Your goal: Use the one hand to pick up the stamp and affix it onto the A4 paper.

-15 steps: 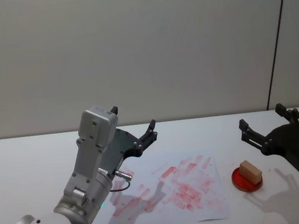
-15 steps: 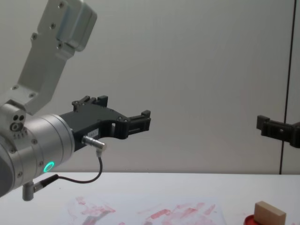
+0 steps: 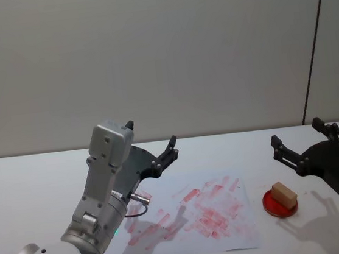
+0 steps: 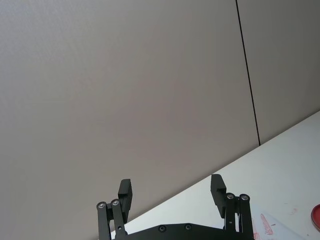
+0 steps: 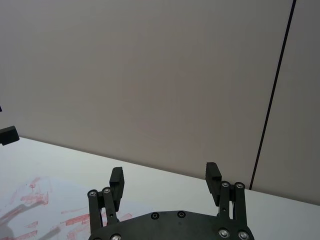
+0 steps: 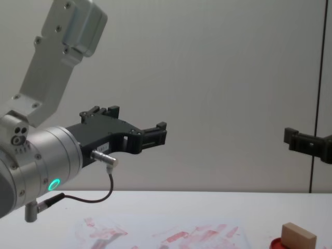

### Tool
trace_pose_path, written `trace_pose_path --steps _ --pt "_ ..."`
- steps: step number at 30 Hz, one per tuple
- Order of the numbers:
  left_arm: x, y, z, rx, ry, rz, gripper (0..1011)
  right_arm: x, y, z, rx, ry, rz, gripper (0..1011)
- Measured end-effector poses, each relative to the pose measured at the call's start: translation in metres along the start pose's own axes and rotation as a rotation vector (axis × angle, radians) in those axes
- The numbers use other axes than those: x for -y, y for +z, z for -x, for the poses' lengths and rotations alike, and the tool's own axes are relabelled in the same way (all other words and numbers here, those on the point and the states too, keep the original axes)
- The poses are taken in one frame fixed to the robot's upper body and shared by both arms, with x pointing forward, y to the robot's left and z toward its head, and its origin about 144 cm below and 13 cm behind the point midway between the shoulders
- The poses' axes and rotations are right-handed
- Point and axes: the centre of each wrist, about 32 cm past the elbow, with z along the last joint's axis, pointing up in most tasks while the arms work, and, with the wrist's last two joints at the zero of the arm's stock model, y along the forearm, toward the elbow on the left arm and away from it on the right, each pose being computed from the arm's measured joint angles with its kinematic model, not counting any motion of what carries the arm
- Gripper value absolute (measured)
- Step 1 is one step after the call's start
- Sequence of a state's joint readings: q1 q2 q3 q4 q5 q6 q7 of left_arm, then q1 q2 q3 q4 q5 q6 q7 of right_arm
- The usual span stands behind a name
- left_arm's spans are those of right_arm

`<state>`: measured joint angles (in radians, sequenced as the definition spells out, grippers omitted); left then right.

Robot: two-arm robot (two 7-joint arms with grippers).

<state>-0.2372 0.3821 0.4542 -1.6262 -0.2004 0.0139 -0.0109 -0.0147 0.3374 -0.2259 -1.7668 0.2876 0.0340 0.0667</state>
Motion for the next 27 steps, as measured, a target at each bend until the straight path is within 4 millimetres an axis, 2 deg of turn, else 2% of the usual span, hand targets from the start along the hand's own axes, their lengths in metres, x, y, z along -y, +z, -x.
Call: trace_pose_path --steps 15,27 --pt "0.000 0.000 0.000 0.000 0.000 0.000 1002 -0.002 -0.004 -0.004 -0.001 0.020 0.031 1001" --pt "0.000 0.000 0.000 0.000 0.000 0.000 1002 -0.006 -0.022 -0.018 0.031 0.084 0.127 1001"
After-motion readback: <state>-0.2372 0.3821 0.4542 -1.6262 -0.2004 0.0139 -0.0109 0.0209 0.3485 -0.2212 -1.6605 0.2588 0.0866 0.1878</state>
